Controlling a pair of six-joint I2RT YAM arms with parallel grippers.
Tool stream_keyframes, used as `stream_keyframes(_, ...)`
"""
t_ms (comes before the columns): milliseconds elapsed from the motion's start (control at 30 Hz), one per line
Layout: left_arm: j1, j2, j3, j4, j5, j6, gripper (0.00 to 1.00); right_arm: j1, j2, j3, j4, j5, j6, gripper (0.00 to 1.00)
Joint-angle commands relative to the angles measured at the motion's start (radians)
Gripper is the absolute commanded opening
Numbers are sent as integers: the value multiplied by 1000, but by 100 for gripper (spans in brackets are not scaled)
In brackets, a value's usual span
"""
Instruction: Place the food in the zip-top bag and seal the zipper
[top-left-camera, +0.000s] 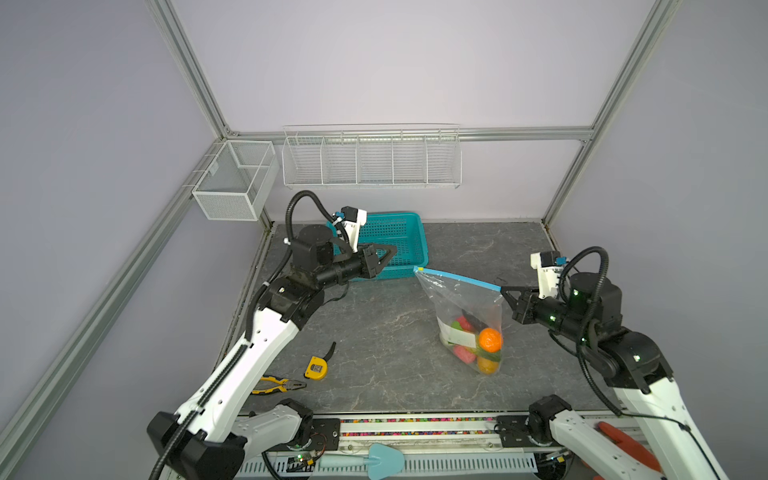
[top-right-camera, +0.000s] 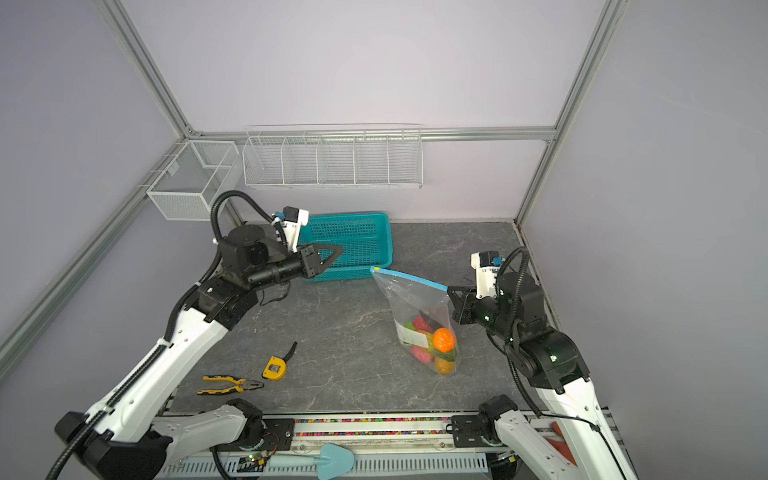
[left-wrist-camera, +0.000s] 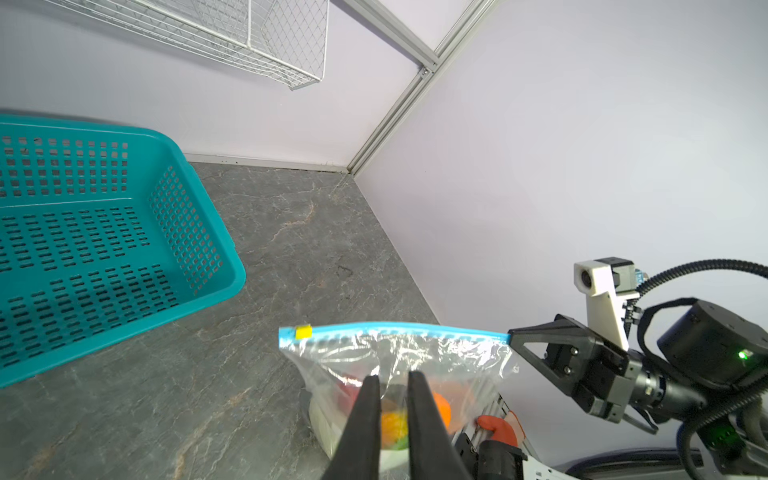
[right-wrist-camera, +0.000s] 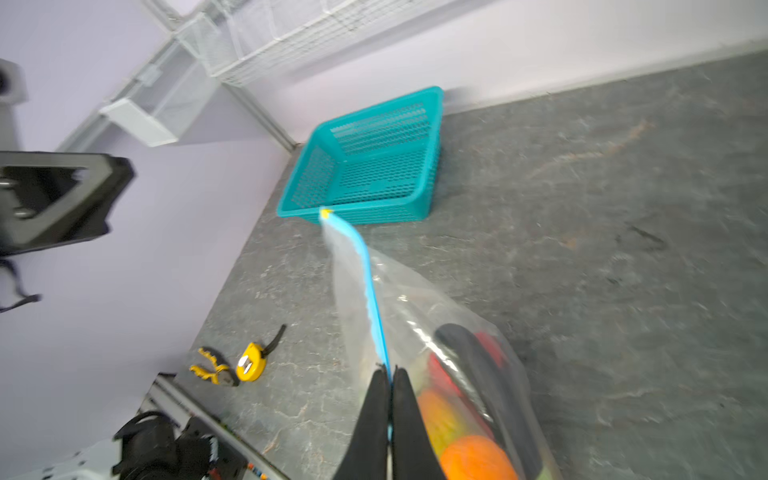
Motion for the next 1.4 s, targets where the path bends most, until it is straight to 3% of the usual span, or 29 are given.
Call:
stream_keyframes(0,-1,156,47,-12,-53,-1,16,-120,81,-79,94,125,40,6)
stream_keyframes(133,-2,269,130,10,-30,0,27,-300,251,-106,260,111,45,6)
stream_keyframes(300,-1,301,127,40,-20,4,54,-431,479,-123,422,197,52,6)
stream_keyframes(367,-1,307,120,42,-12,13,60,-463,578,-119,477,259,35,6)
stream_keyframes(600,-1,297,67,54,3,25,66,-529,985,110,521,417,-83,6)
stream_keyframes(800,-1,300,42,69,-4,40,69,-539,1151,266,489,450,-144,7)
stream_keyframes(867,-2,306,48,55,-14,58,70,-539,1149,274,498,457,-155,13)
stream_keyframes(933,-1,305,52,34,-49,78,75,-539,1151,298,485,470,-177,26)
stream_keyframes(1067,0,292,62,-21,-139,132,100,-537,1138,357,453,496,-223,68)
stream_keyframes(1167,0,266,89,-109,-272,164,100,-536,1101,439,367,444,-246,92)
stream_keyframes(1267,0,183,46,-132,-396,189,100,-519,986,396,381,393,-240,100)
stream_keyframes(1367,7,42,-93,-43,-600,174,100,-492,843,236,481,350,-234,98)
